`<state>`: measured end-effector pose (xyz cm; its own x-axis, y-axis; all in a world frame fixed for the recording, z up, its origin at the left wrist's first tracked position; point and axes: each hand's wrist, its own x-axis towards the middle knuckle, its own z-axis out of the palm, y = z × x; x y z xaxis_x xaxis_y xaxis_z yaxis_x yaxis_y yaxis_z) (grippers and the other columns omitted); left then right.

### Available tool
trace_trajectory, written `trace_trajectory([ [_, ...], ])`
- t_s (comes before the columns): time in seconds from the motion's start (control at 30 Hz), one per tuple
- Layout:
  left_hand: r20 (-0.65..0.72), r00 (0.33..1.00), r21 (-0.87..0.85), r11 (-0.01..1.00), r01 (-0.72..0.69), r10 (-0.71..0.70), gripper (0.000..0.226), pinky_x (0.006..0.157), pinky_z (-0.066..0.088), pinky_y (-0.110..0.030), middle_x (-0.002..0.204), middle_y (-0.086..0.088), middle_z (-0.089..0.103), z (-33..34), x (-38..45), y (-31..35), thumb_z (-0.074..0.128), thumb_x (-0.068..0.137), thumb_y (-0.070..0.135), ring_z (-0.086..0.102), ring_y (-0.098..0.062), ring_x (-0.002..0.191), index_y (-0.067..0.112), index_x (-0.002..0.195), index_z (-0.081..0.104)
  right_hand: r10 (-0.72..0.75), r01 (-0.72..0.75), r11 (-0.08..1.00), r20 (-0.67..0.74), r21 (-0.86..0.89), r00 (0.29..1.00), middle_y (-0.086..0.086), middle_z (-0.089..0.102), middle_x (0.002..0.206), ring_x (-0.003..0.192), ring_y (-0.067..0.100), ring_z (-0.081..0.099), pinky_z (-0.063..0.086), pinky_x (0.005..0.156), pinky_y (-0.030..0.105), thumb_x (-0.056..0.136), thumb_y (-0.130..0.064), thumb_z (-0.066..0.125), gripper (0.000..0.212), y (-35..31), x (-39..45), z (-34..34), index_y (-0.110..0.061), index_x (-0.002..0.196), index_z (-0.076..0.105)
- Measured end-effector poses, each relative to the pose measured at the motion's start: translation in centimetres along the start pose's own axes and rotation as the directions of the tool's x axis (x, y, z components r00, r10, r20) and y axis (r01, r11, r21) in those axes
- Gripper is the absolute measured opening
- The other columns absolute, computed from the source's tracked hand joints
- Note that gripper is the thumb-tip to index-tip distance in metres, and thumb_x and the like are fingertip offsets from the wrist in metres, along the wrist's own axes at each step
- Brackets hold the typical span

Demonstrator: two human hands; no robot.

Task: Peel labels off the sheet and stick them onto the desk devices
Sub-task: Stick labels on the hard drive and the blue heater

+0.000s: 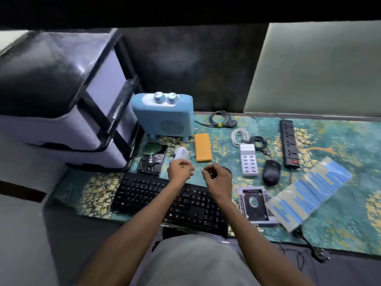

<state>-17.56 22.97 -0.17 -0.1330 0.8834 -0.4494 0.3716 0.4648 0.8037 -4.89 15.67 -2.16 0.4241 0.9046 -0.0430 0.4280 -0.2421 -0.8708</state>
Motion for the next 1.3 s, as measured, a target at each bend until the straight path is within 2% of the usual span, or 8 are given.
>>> trace_trajectory([
  [0.33,-0.173,0.933,0.57,0.805,-0.166,0.315,0.04,0.083,0.044,-0.037,0.116,-0.004,0.053,-7.9,7.3,-1.0,0.07,0.072,0.017,0.048,-0.026,0.112,0.02,0.11,0.056,0.045,-0.045,0.999,0.008,0.025,0.999,-0.011,0.071,0.083,0.075,-0.001,0.066,0.05,0.065,0.015,0.092,-0.026,0.072,0.012,-4.9,2.5,7.7,-0.026,0.104,0.073],
  [0.5,-0.019,0.997,0.758,0.652,-0.032,0.071,0.121,0.115,0.031,-0.048,0.155,-0.024,0.026,-9.4,10.9,-2.0,0.087,0.059,0.058,0.031,-0.039,0.142,0.017,0.152,0.023,0.118,-0.116,0.992,-0.057,0.043,0.991,-0.01,0.073,0.083,0.074,-0.001,0.066,0.047,0.063,0.006,0.091,-0.023,0.073,0.006,-6.1,3.4,9.5,-0.024,0.096,0.076],
  [0.6,-0.025,0.998,0.743,0.669,-0.024,0.063,0.11,0.1,0.045,-0.044,0.145,-0.023,0.035,-9.5,11.7,-1.9,0.092,0.057,0.051,0.039,-0.038,0.132,0.017,0.144,0.033,0.157,-0.151,0.984,-0.062,0.098,0.986,-0.008,0.074,0.082,0.076,0.001,0.068,0.05,0.067,0.008,0.089,-0.02,0.074,0.005,-6.2,3.5,10.1,-0.022,0.093,0.077],
  [0.8,-0.077,0.997,0.513,0.857,0.058,-0.022,0.103,0.1,0.045,-0.043,0.144,-0.021,0.037,-10.7,12.3,-0.4,0.091,0.058,0.036,0.035,-0.038,0.135,0.021,0.147,0.04,0.167,-0.17,0.972,0.031,0.163,0.985,-0.002,0.075,0.084,0.072,0.013,0.073,0.057,0.057,0.028,0.09,-0.021,0.076,0.002,-6.8,4.7,10.0,-0.021,0.091,0.075],
  [0.97,-0.048,0.993,-0.082,0.991,0.103,-0.107,0.087,0.084,0.048,-0.027,0.129,-0.011,0.061,-12.2,11.0,0.9,0.074,0.052,0.03,0.057,-0.029,0.115,0.01,0.135,0.059,0.221,-0.243,0.919,0.106,0.31,0.97,0.004,0.075,0.078,0.07,0.017,0.069,0.055,0.053,0.028,0.089,-0.018,0.078,0.005,-8.2,5.9,10.3,-0.014,0.091,0.077],
  [1.07,0.271,0.952,-0.623,0.728,0.286,-0.143,0.059,0.061,0.051,-0.027,0.084,-0.017,0.064,-13.5,9.7,0.9,0.063,0.043,0.026,0.056,-0.032,0.074,0.004,0.097,0.066,0.251,-0.353,0.822,0.273,0.447,0.929,0.007,0.074,0.077,0.064,0.014,0.066,0.05,0.052,0.025,0.085,-0.01,0.08,0.009,-9.9,5.8,10.5,-0.005,0.092,0.077],
  [1.17,0.397,0.91,-0.773,0.492,0.4,-0.117,0.067,0.095,0.049,-0.051,0.105,-0.025,0.063,-14.0,8.7,0.0,0.055,0.051,0.025,0.059,-0.04,0.093,-0.002,0.113,0.062,0.227,-0.417,0.769,0.402,0.484,0.887,0.008,0.076,0.083,0.067,0.018,0.067,0.05,0.055,0.026,0.082,-0.006,0.08,0.012,-10.5,5.4,10.6,0.001,0.092,0.076],
  [1.3,0.464,0.884,-0.786,0.431,0.444,-0.065,0.082,0.116,0.029,-0.06,0.13,-0.029,0.059,-14.1,7.4,0.1,0.047,0.06,0.026,0.054,-0.044,0.114,-0.003,0.136,0.055,0.181,-0.408,0.77,0.446,0.491,0.877,0.017,0.076,0.083,0.064,0.02,0.066,0.051,0.052,0.024,0.083,-0.003,0.08,0.015,-10.5,4.7,10.3,0.008,0.092,0.075],
])
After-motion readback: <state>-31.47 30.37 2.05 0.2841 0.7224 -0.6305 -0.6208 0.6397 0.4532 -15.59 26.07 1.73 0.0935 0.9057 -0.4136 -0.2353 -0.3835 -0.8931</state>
